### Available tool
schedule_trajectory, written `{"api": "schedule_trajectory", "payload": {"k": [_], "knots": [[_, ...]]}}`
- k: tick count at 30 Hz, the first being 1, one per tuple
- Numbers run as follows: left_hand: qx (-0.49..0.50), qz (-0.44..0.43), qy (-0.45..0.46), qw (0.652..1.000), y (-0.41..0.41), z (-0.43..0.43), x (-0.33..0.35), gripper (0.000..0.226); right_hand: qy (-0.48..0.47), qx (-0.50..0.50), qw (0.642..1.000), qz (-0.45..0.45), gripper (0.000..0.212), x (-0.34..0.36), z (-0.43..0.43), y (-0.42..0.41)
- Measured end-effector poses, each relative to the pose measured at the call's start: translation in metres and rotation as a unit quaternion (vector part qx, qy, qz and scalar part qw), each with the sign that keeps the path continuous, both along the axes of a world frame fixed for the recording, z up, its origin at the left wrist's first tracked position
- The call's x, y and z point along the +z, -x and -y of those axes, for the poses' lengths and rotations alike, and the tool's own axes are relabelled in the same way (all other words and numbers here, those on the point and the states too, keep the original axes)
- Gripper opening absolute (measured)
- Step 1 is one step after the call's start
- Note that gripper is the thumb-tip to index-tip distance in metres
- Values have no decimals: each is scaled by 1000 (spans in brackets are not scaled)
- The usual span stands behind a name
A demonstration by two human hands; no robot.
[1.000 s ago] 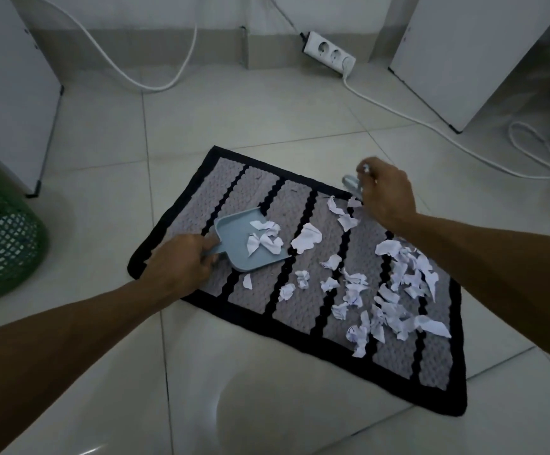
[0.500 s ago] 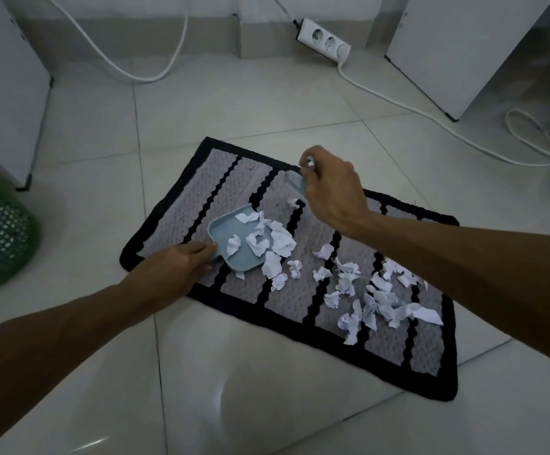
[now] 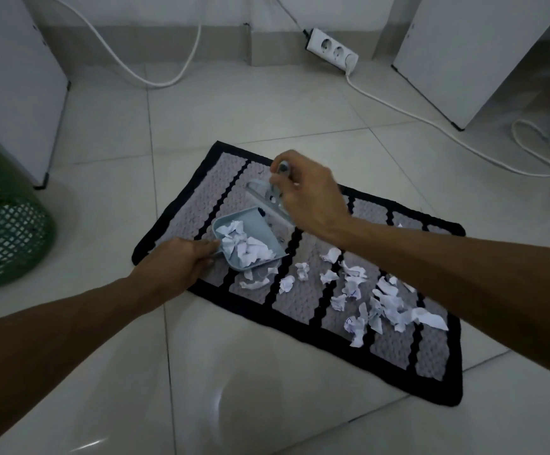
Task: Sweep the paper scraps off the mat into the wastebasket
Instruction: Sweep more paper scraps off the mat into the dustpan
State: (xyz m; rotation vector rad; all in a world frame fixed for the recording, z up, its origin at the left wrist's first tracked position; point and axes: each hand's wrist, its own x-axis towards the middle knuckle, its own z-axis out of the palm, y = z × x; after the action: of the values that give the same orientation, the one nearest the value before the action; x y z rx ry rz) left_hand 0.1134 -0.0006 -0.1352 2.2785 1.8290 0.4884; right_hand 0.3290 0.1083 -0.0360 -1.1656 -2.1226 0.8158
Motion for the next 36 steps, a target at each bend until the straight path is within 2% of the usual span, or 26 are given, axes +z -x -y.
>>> {"api": "schedule_trajectory", "payload": {"k": [3, 5, 7, 10, 14, 19, 22, 25, 27, 29, 32, 36], "knots": [[6, 7, 12, 1000, 15, 0, 3, 34, 144, 79, 983, -81, 6, 15, -1, -15], [10, -3, 10, 1000, 26, 0, 3, 36, 277, 138, 948, -73, 9, 13, 13, -22], [36, -10, 23, 999, 35, 0, 1, 38, 329, 164, 929, -37, 10, 0, 33, -23], [58, -33, 47, 997, 43, 1, 1, 43, 284, 166, 944, 0, 11, -23, 40, -19], [61, -59, 54, 995, 52, -1, -1, 49, 219, 102, 970, 19, 10, -18, 1, -27], [53, -61, 30, 996, 56, 2, -9, 50, 201, 41, 978, -39, 9, 11, -40, -45], [44, -56, 16, 997, 53, 6, -13, 42, 107, -44, 991, -60, 7, 18, -63, -46], [20, -33, 9, 999, 43, 14, -11, 40, -49, -111, 988, 91, 8, 4, -64, -47], [6, -27, 10, 1000, 31, 21, -10, 39, -75, -92, 977, 175, 10, -15, -44, -45], [17, -26, 12, 999, 18, 26, -8, 37, -70, -45, 976, 202, 12, -32, -14, -38], [22, -14, -3, 1000, -1, 30, -3, 30, -52, -2, 987, 154, 12, -35, 16, -18], [14, 0, 7, 1000, -15, 27, 4, 17, -23, 7, 997, 69, 10, -17, 17, 6]]}}
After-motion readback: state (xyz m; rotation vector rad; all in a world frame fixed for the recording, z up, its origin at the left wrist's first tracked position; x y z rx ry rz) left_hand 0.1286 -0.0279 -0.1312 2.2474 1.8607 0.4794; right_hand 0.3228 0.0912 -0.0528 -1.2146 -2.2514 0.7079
